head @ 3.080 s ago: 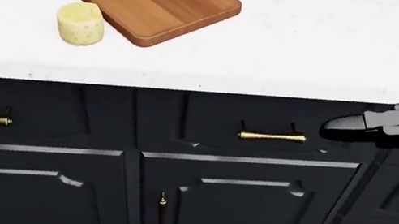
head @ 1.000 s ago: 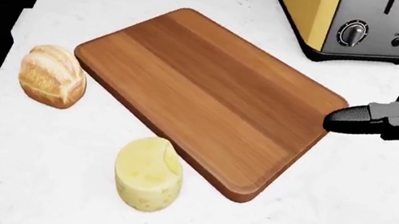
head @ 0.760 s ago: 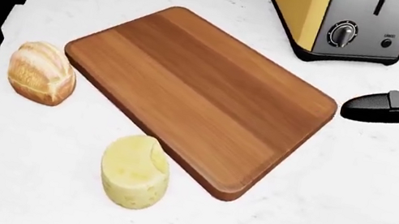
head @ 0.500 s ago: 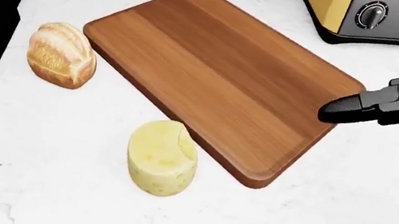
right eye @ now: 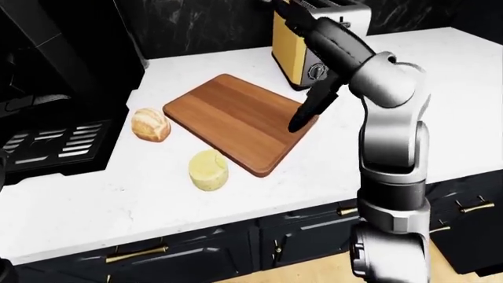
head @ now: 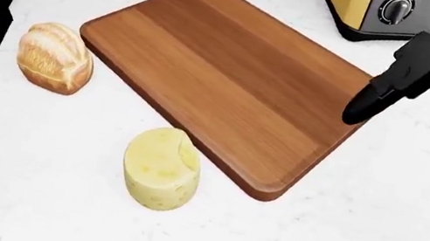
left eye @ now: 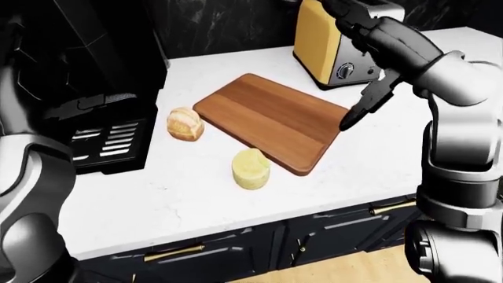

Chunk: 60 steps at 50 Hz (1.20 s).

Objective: Place the bread and cheese on the cutting board.

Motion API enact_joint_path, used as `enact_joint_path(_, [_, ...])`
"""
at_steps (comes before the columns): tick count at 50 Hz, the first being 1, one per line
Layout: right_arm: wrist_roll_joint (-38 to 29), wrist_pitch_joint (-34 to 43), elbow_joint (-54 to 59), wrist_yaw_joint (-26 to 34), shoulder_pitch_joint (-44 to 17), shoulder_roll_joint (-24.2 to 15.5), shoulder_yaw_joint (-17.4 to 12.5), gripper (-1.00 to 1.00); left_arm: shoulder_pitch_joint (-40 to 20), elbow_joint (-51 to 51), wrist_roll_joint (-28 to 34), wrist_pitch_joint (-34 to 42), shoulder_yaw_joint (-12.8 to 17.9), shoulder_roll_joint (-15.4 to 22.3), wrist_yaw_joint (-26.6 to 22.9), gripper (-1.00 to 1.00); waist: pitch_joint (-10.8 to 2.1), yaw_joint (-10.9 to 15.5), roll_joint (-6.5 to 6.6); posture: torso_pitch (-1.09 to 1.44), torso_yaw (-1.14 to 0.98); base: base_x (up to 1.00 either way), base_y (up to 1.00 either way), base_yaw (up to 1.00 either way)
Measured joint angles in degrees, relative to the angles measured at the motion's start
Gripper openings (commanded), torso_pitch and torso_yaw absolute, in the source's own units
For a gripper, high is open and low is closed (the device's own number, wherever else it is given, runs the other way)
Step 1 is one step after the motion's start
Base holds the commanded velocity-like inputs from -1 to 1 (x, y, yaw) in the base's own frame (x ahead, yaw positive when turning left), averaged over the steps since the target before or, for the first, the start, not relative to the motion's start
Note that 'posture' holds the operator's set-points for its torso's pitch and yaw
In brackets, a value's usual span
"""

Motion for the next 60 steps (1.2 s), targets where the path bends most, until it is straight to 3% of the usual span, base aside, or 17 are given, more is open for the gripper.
enact_joint_path(16, [-6.22, -11.62, 8.35, 16.52, -9.65, 4.31, 4.65, 1.0, 0.31, 0.61, -1.08, -0.5, 0.37, 0.64, 0.78, 1.0, 0.42, -0.51, 0.63, 0.0, 0.0, 0.0, 0.0, 0.0])
enact_joint_path(30, [-8.56, -24.25, 18.67, 25.89, -18.21, 8.6, 6.6, 1.0, 0.43, 0.58, -1.57, -0.13, 0.54, 0.84, 1.19, 1.0, 0.52, -0.81, 1.16, 0.0, 0.0, 0.0, 0.0, 0.0])
enact_joint_path(39, [-9.36, -32.73, 25.33, 28.87, -23.06, 11.72, 7.85, 1.0, 0.56, 0.73, -1.39, -0.41, 0.61, 0.58, 1.48, 1.0, 0.63, -1.03, 1.62, 0.0, 0.0, 0.0, 0.0, 0.0])
enact_joint_path(51, [-9.15, -28.04, 14.57, 36.0, -21.52, 20.31, 10.89, 1.0, 1.01, 0.84, -1.78, -0.94, 0.92, 0.58, 1.44, 1.0, 0.82, -1.18, 2.03, 0.0, 0.0, 0.0, 0.0, 0.0])
enact_joint_path(60, [-9.61, -25.82, 6.78, 41.95, -17.39, 23.16, 12.65, 1.0, 1.19, 0.67, -1.97, -0.97, 0.9, 0.54, 1.51, 1.0, 0.83, -1.32, 2.24, 0.0, 0.0, 0.0, 0.0, 0.0])
